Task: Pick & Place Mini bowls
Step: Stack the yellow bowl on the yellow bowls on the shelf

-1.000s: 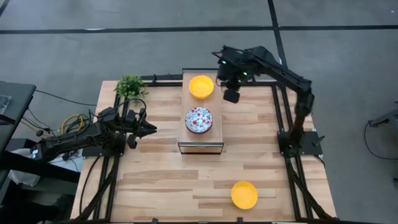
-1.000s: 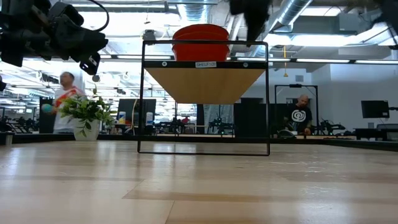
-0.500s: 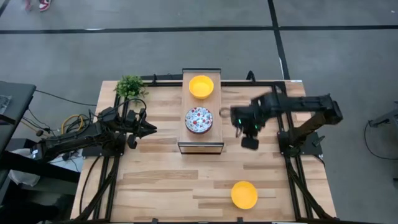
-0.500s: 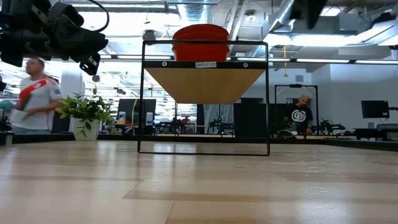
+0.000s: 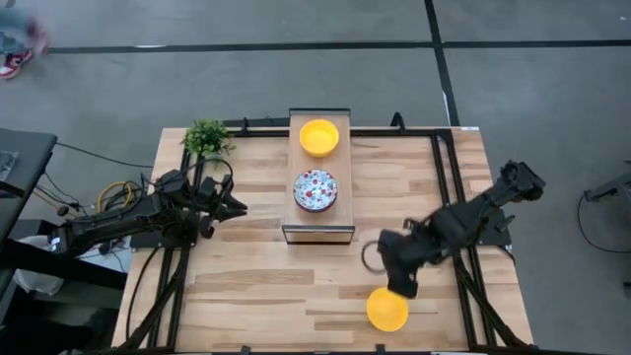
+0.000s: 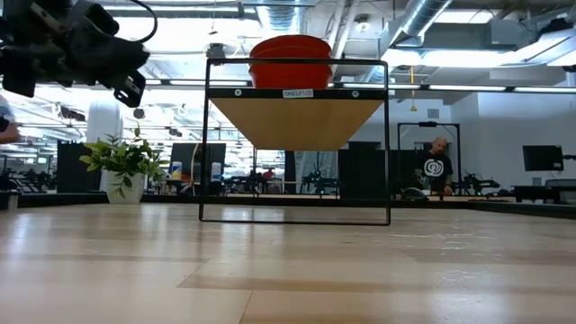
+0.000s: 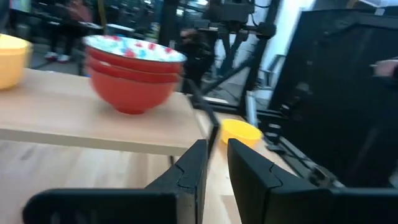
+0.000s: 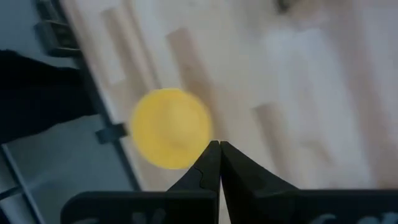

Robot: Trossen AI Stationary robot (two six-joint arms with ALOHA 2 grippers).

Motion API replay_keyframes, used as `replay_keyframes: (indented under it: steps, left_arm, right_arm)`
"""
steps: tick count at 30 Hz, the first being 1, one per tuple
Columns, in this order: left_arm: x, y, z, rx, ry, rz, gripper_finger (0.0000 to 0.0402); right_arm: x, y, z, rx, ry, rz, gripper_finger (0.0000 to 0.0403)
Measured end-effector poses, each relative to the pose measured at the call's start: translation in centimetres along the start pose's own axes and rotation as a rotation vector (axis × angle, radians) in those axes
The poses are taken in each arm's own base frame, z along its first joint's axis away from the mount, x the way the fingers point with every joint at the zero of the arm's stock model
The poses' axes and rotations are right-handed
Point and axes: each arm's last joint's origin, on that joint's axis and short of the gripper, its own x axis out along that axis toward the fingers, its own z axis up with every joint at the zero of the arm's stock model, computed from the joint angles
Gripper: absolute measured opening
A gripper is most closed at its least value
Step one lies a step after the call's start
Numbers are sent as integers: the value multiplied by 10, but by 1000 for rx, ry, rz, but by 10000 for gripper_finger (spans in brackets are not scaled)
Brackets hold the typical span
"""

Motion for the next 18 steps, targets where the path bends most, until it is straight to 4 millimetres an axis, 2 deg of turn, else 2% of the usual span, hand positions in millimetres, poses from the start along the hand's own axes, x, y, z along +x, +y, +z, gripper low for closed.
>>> replay_keyframes:
  steps: [4, 9, 14, 18]
  left_arm:
    - [0, -2, 0, -1, 16, -78, 63]
    - [0, -3, -1, -6, 19, -97, 63]
    - [0, -3, 0, -7, 18, -97, 63]
    - [0, -3, -1, -8, 20, -107, 63]
  right_arm:
    - [20, 32, -7, -1, -5, 43, 1]
    - [57, 69, -14, -35, 29, 80, 1]
    - [89, 91, -19, -78, 82, 99, 1]
    - [106, 102, -19, -122, 96, 129, 9]
